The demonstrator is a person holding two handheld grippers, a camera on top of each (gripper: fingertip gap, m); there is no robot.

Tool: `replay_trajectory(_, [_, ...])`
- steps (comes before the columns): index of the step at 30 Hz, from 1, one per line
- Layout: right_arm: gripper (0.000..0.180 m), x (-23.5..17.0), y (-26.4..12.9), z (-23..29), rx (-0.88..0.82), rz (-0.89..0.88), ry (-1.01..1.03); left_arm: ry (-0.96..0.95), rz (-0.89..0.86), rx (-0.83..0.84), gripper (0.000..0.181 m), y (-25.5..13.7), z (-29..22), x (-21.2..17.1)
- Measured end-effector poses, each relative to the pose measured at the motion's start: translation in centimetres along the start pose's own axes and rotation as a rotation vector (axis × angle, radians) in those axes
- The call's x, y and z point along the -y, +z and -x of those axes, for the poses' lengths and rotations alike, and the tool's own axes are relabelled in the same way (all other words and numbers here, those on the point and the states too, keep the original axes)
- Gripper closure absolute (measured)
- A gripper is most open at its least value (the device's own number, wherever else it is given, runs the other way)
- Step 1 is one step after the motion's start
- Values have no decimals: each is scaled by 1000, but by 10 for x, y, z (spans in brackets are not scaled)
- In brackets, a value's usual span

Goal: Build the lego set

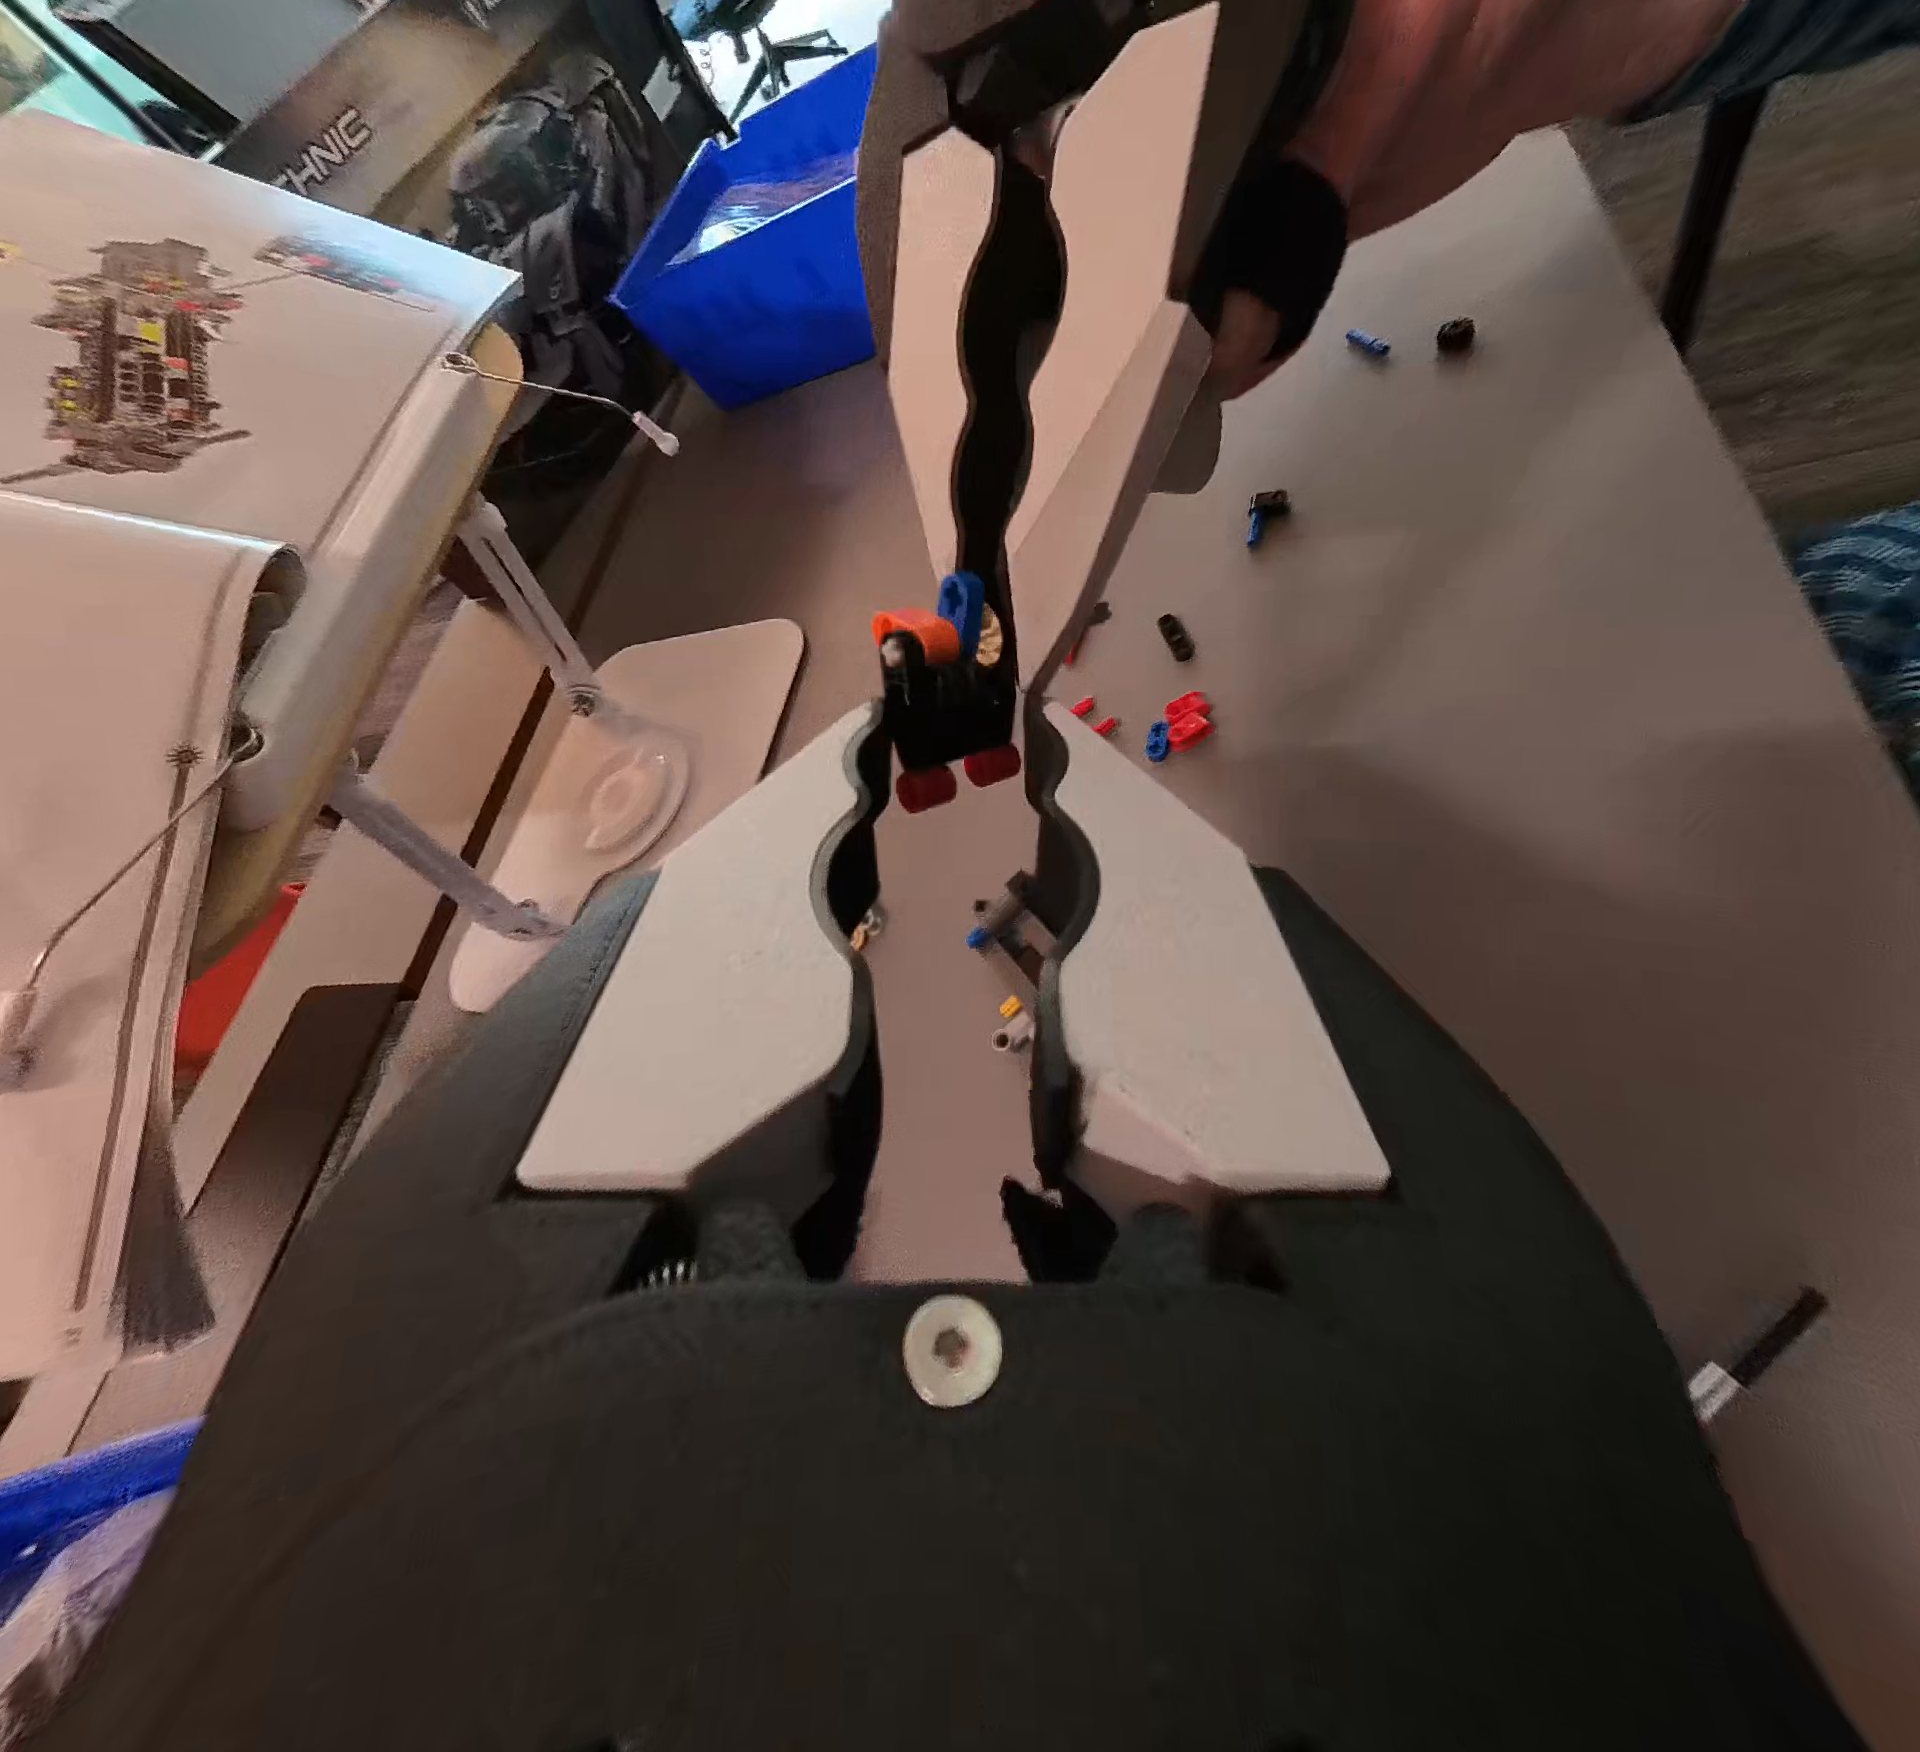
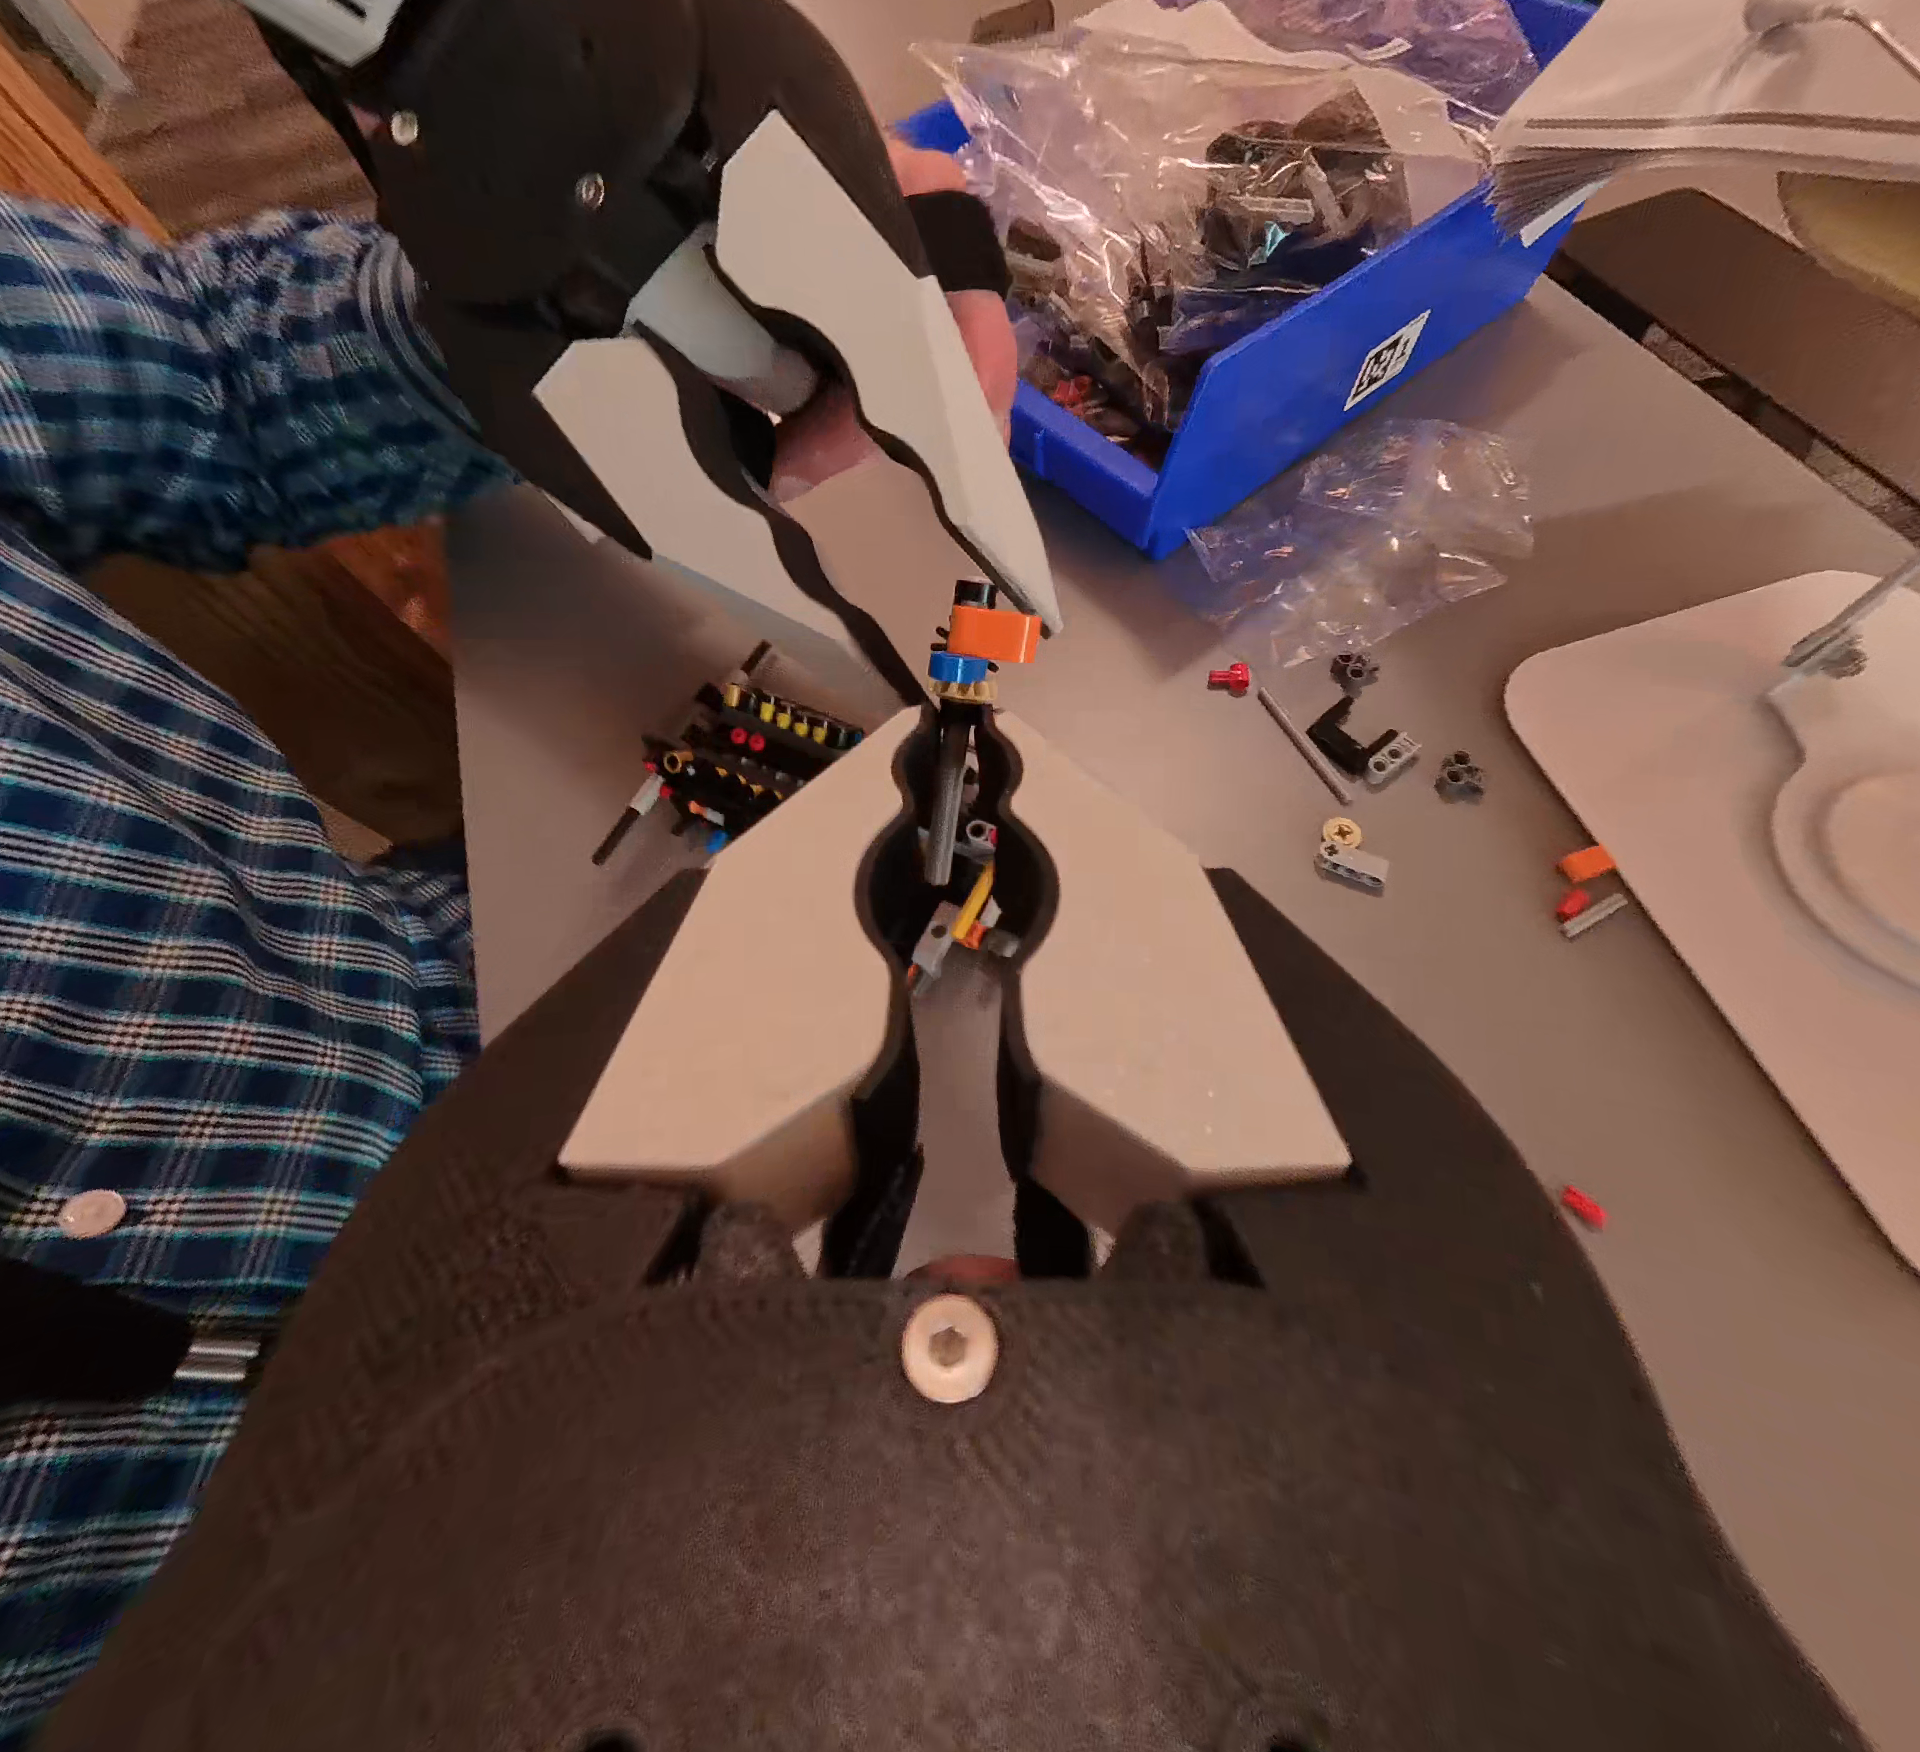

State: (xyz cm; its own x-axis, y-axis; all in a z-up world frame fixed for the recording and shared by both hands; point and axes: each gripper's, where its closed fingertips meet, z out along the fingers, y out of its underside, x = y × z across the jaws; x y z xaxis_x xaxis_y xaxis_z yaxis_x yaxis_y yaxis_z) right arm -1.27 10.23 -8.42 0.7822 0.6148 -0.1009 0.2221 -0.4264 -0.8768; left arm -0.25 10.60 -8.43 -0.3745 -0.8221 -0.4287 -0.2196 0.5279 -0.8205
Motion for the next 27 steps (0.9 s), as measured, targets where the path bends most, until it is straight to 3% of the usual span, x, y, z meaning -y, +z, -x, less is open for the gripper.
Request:
replay_trajectory(13, [177, -4, -1, 3, -10, 46, -42, -72, -26, -13, 153, -7, -4, -4])
replay_trajectory(25, [176, 2, -2, 4, -36, 46, -97, -26, -52, 7, 163, -4, -2, 1])
replay_trajectory(27, [167, 5, -3, 3, -36, 27, -87, -9, -79, 11, 163, -6, -2, 4])
